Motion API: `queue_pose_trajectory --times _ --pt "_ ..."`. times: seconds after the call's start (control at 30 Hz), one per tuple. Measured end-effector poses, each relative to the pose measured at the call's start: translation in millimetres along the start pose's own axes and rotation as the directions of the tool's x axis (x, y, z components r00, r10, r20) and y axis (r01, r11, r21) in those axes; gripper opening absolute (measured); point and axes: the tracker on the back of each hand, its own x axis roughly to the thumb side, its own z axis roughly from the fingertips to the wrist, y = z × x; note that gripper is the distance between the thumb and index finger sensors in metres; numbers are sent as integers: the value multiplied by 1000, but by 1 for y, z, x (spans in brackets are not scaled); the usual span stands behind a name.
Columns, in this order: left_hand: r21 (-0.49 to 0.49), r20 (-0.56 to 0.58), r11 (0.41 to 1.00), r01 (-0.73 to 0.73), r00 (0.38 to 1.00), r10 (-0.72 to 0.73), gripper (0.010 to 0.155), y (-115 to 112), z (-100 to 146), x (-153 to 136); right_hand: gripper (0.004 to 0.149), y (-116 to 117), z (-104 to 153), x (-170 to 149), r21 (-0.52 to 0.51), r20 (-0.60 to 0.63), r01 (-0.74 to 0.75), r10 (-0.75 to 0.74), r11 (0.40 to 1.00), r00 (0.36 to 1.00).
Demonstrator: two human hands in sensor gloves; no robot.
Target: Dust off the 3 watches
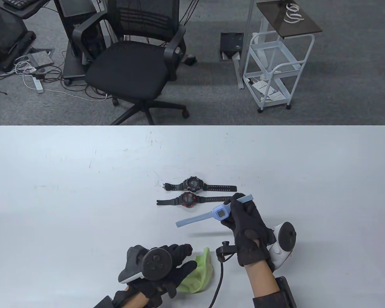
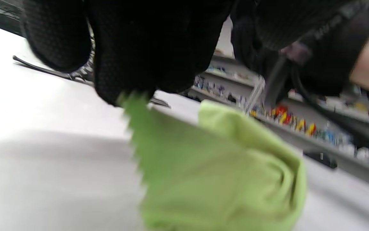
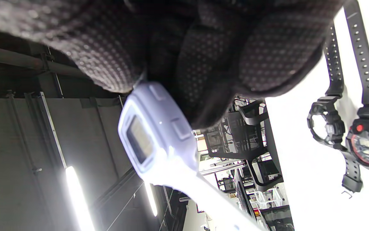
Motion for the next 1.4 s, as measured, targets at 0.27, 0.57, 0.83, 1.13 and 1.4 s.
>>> queue_pose_trajectory --times 0.27,0.57,0.83,1.13,1.4 --pt "143 -15 948 -285 957 290 75 4 0 -10 46 20 11 -5 47 -28 62 -61 997 998" --pt "355 14 708 -610 761 649 78 13 9 -31 48 47 27 -20 104 -73 60 -53 993 996" --pt "445 154 381 -810 489 859 57 23 15 -56 45 60 30 -38 247 -99 -41 67 968 993" --pt "520 182 370 -770 523 833 46 51 29 -69 47 76 33 -45 466 111 -437 440 769 891" --pt "577 150 408 -708 583 799 46 65 38 -82 65 72 27 -7 428 324 -625 534 653 781"
